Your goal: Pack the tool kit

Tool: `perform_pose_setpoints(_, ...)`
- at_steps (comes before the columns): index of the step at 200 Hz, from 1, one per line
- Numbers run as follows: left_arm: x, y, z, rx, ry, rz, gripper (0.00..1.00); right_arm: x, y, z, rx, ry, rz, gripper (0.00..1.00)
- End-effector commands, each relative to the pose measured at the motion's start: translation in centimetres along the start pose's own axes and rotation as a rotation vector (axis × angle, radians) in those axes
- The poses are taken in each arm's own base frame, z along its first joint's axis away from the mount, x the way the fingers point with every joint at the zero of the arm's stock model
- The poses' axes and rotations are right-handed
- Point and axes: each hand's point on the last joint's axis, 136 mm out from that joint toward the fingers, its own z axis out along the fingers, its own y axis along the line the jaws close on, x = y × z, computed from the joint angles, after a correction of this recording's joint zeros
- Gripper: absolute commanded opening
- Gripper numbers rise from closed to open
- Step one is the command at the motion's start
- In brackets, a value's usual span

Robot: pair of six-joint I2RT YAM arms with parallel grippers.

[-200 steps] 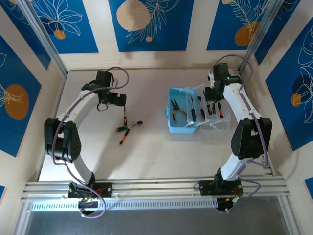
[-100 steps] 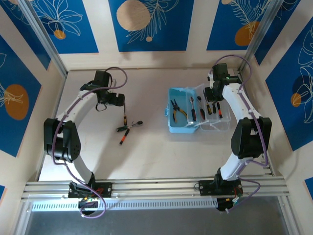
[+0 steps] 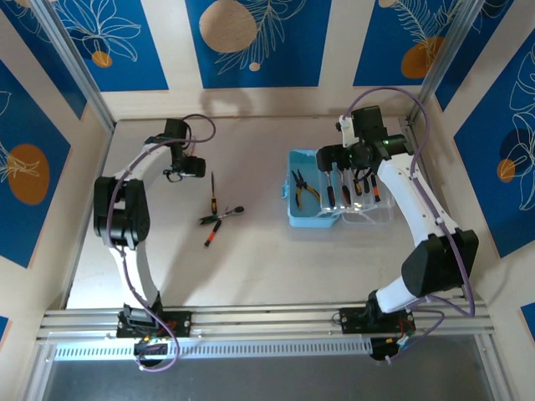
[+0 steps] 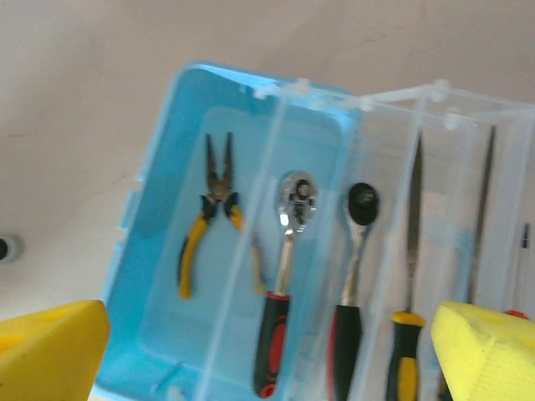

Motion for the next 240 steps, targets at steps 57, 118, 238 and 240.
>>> perform_pose_setpoints(57, -4.7, 3.4, 5.0, -0.082, 0.014, -0.016, 0.53, 1.5, 1.4, 0.3, -0.045, 0.044, 0.016, 0.99)
perform_pose_setpoints(118, -2.5, 2.9, 7.6, -0.054, 0.121, -0.003, 0.34, 1.3, 1.2, -0.4, -0.028, 0.037, 0.006, 0.99)
perform_pose_setpoints(238, -3.4, -2.1, -1.3, 0.163, -0.051, 0.212, 0.0, 0.7, 2.2, -2.5, -0.167, -0.02, 0.038, 0.99)
perform_pose_setpoints(240, -3.4, -2.5, -1.8, 0.174, -0.066, 0.227, 0.0, 0.7, 2.4, -2.6, -0.18, -0.023, 0.04, 0.99)
